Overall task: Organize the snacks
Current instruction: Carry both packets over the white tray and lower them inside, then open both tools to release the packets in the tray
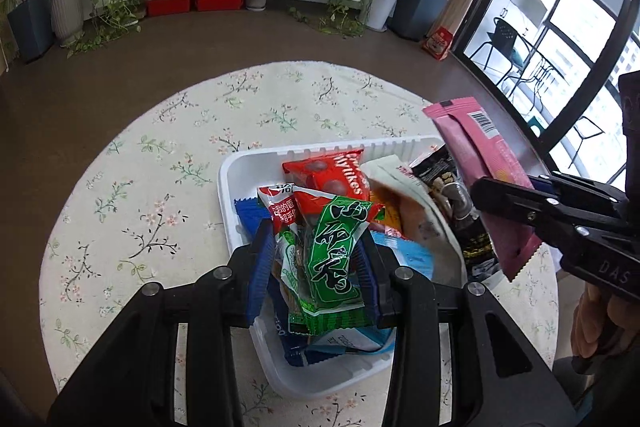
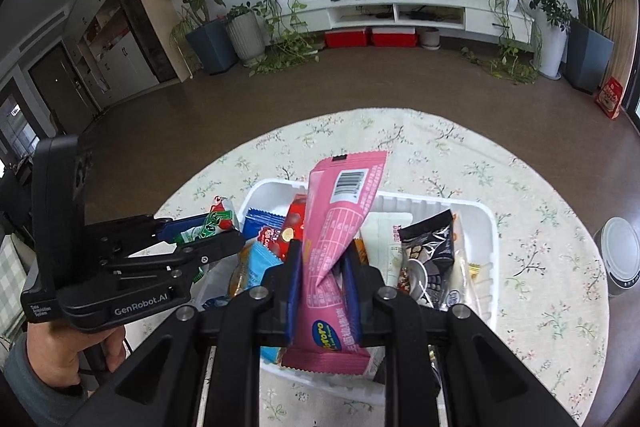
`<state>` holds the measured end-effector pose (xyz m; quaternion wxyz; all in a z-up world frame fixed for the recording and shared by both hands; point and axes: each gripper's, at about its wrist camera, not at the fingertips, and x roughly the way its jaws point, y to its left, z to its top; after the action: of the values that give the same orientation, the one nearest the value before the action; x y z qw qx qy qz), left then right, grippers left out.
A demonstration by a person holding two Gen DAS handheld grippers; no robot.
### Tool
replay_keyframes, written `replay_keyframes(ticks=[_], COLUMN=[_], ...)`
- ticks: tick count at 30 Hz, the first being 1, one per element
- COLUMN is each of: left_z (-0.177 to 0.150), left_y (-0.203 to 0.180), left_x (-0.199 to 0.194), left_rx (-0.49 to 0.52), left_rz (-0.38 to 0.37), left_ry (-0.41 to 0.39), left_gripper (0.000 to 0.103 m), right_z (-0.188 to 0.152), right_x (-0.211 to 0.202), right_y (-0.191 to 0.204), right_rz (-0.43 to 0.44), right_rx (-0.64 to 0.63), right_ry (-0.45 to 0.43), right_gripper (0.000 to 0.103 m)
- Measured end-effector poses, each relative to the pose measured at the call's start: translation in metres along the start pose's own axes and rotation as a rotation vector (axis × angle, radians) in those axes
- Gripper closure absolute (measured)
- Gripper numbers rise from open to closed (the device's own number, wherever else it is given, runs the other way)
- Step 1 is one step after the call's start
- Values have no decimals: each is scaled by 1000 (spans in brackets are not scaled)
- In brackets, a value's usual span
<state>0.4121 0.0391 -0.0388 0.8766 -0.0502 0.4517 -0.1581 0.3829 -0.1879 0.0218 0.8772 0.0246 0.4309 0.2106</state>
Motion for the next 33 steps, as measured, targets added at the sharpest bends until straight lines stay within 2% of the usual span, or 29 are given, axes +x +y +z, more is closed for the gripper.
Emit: replay_keyframes(ticks=[8,18,24,29,33], left_z=[-4,-4,-5,-5,-8], left_y=[4,6,7,9,9], left_x=[24,42,52,55,54], left_rx=[2,16,21,18,21], left_rz=[3,8,26,30,25], left_ry=[23,43,45,49,45], left_gripper=[67,67,59,48,45], right_z=[-9,-13,-16,-16,-16], right_x=[34,56,63,66,65], right_y=[-4,-1,-1,-4,-6], right_rz=[-30,-59,-87,-98,-103], right_rx=[3,-36,-46,-44,-39], right_ry=[61,109,123,125,121], right_gripper=[82,81,80,78,77])
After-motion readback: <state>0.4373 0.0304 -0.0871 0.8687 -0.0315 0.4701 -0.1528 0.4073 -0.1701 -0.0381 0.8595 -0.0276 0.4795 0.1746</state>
